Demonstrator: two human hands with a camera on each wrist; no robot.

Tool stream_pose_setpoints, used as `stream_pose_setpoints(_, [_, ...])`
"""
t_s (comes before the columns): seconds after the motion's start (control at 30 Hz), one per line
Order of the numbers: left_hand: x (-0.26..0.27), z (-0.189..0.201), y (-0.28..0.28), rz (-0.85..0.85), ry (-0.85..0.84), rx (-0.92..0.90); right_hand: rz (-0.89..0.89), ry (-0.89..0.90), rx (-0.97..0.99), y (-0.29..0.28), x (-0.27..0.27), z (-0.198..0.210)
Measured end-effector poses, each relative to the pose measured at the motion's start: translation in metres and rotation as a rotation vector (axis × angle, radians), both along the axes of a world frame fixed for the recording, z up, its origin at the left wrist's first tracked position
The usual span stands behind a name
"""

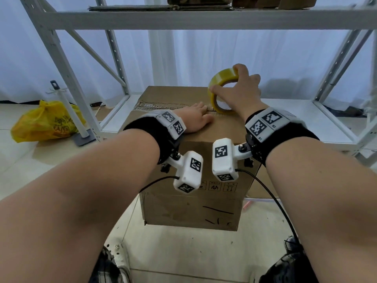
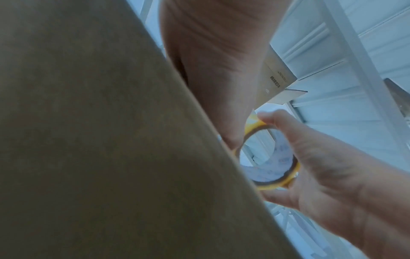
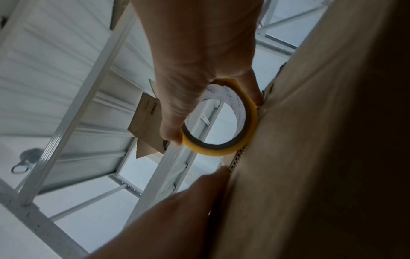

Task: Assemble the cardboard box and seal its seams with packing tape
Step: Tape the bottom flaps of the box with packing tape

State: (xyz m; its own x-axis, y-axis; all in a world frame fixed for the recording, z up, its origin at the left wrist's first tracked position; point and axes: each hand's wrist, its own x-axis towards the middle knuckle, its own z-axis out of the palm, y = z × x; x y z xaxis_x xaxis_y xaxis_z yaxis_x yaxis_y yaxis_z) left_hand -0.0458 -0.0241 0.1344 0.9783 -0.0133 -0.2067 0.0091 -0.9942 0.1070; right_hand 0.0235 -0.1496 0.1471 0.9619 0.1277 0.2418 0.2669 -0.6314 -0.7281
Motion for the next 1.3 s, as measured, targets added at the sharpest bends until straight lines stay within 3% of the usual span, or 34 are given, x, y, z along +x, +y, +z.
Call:
stream_pose_setpoints(0.17, [-0.008,0.001,0.037,-0.005,0.010,-0.044,-0.001,0.028,0.047,-0.004,-0.001,0.000])
stream_pose_setpoints(0.4, [-0.033,0.002,0.093,0.235,-0.053,0.051,0.007,0.045,0.082,-0.007,-0.006,0.003])
stream_pose_setpoints(0.67, [-0.023,-0.005,0.060,0.191,-0.057,0.001,0.036,0.019,0.098,-0.015,-0.005,0.002])
stream_pose_setpoints(0.87, [-0.006,-0.005,0.025,0.071,-0.064,0.003,-0.028,0.160,0.298,-0.016,0.001,0.005])
stream_pose_setpoints(1.3, [0.001,-0.005,0.040,0.104,-0.028,0.041,-0.004,0.328,0.254,-0.009,0.008,0.021])
